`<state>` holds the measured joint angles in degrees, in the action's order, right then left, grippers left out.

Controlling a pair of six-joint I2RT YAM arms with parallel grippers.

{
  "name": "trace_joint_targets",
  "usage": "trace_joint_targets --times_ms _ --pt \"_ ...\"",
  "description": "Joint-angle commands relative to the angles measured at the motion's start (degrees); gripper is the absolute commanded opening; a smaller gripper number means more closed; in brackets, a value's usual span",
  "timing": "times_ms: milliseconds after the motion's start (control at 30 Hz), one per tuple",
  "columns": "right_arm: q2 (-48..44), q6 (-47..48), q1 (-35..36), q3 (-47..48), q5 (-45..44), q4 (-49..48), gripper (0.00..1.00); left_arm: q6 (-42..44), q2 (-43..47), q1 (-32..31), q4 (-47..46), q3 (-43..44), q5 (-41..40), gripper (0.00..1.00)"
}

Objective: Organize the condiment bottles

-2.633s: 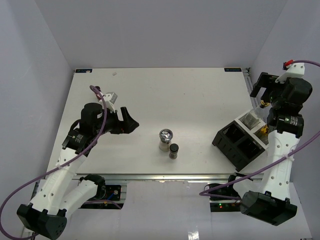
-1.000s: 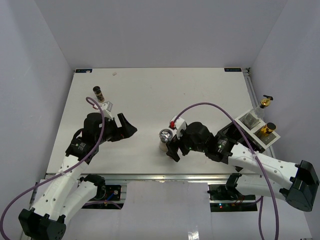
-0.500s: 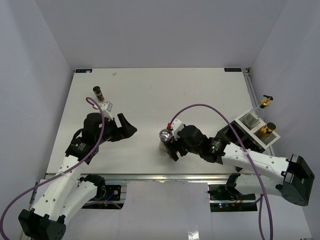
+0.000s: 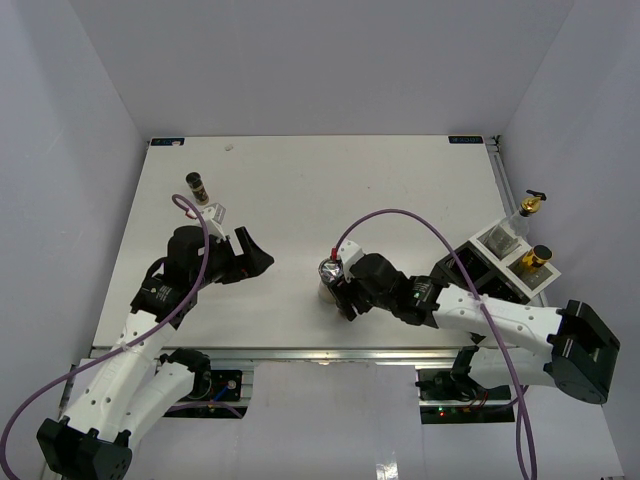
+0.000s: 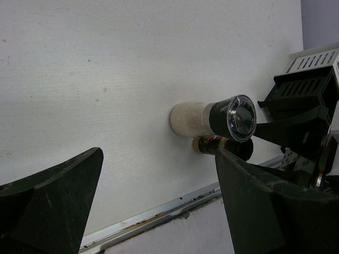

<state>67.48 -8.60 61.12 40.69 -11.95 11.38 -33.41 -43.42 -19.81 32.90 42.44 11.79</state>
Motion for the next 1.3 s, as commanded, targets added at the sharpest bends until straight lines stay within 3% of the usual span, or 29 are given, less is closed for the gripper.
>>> trace_joint_targets --times_ms 0,133,300,367,433,467,700,867,1067,1267 --pt "1.3 -0.6 0.8 -0.1 -2.2 -2.1 0.70 0.8 0.8 0.2 0.1 -0.1 -0.4 0.98" --pt "1.4 -1.0 1.1 -0.3 -3.1 -2.0 0.63 0.9 0.6 0.3 0.3 0.2 -0.6 0.98" --pt "1.4 -1.2 1.2 0.0 -4.0 -1.4 0.45 1.0 0.5 0.2 0.4 0.4 -0.5 0.98" --pt "0.5 -1.6 1.3 0.1 -4.4 -0.9 0.32 1.0 0.6 0.3 0.6 0.4 -0.5 0.98" --pt "-0.6 -2.0 1.2 0.3 -4.5 0.0 0.13 1.0 0.5 0.2 0.7 0.6 -0.6 0.98" --pt "-1.1 -2.3 1.2 0.6 -4.7 0.8 0.08 1.0 0.5 0.3 0.7 0.7 -0.6 0.98" --pt "-9.9 -6.7 1.3 5.2 -13.6 14.4 0.08 1.2 0.9 0.3 1.6 1.4 -0.1 0.98" --pt "-17.5 -8.4 1.2 13.4 -20.0 24.5 0.08 1.5 0.6 0.3 2.1 1.8 0.3 0.98" --pt "-19.0 -8.7 0.0 24.4 -33.9 35.7 0.08 1.5 0.4 0.3 1.8 2.3 1.2 0.98" --pt "-22.3 -4.8 -8.4 27.4 -39.3 35.7 0.08 1.5 -0.3 0.2 1.8 2.6 2.6 0.98"
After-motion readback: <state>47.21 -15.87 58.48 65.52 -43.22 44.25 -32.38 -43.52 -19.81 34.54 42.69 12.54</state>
